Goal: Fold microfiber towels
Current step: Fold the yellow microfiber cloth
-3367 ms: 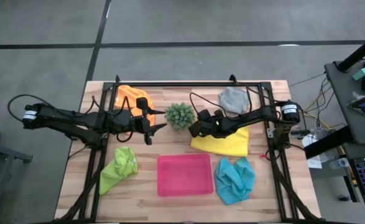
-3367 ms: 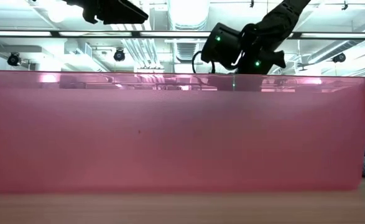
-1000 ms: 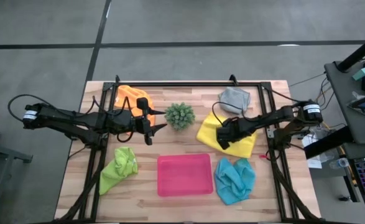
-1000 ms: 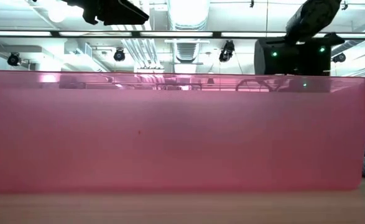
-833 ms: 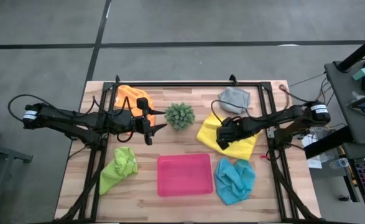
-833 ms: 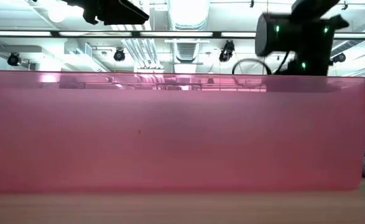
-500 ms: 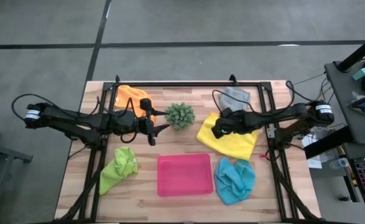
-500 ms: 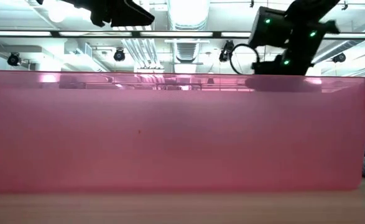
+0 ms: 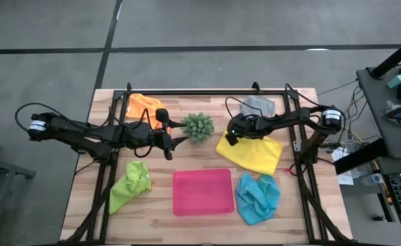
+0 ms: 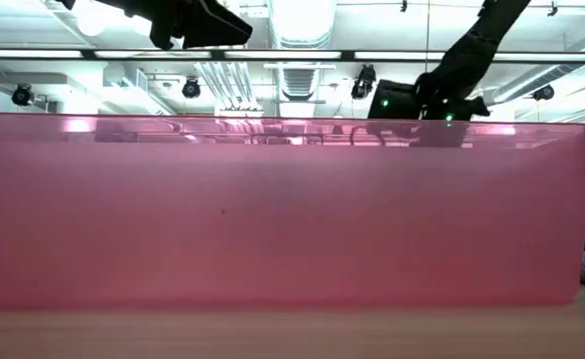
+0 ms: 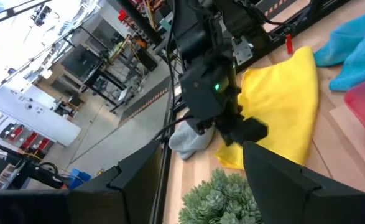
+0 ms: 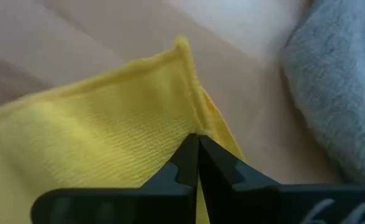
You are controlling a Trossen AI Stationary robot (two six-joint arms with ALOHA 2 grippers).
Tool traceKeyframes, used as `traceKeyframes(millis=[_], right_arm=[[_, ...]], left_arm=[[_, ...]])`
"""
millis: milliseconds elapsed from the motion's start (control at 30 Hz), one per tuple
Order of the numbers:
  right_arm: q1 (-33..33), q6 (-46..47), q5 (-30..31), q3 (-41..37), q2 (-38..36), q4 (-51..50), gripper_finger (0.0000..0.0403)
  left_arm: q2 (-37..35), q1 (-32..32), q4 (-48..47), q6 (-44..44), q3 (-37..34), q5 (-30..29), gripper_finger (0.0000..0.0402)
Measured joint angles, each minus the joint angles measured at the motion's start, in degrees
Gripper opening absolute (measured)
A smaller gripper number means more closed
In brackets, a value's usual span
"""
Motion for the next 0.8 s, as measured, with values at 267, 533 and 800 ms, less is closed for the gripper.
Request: traceKeyframes(millis=[267, 533, 800], right_arm=[[2.58, -1.83, 15.51, 3.52, 0.59, -0.50, 0.0009], [8.58, -0.33, 14.13, 4.70, -5.16, -5.75, 0.0009], [12.60, 15.45, 3.32, 3.08, -8.26, -26.85, 0.0009]], left_arm=[[-0.01, 0.00, -0.04, 0.06, 0.00, -0.14, 0.0212], [-0.03, 0.00, -0.06, 0.50, 0.00, -0.16, 0.0212], [-0.01, 0.00, -0.07, 0.50, 0.00, -0.16, 0.0212]])
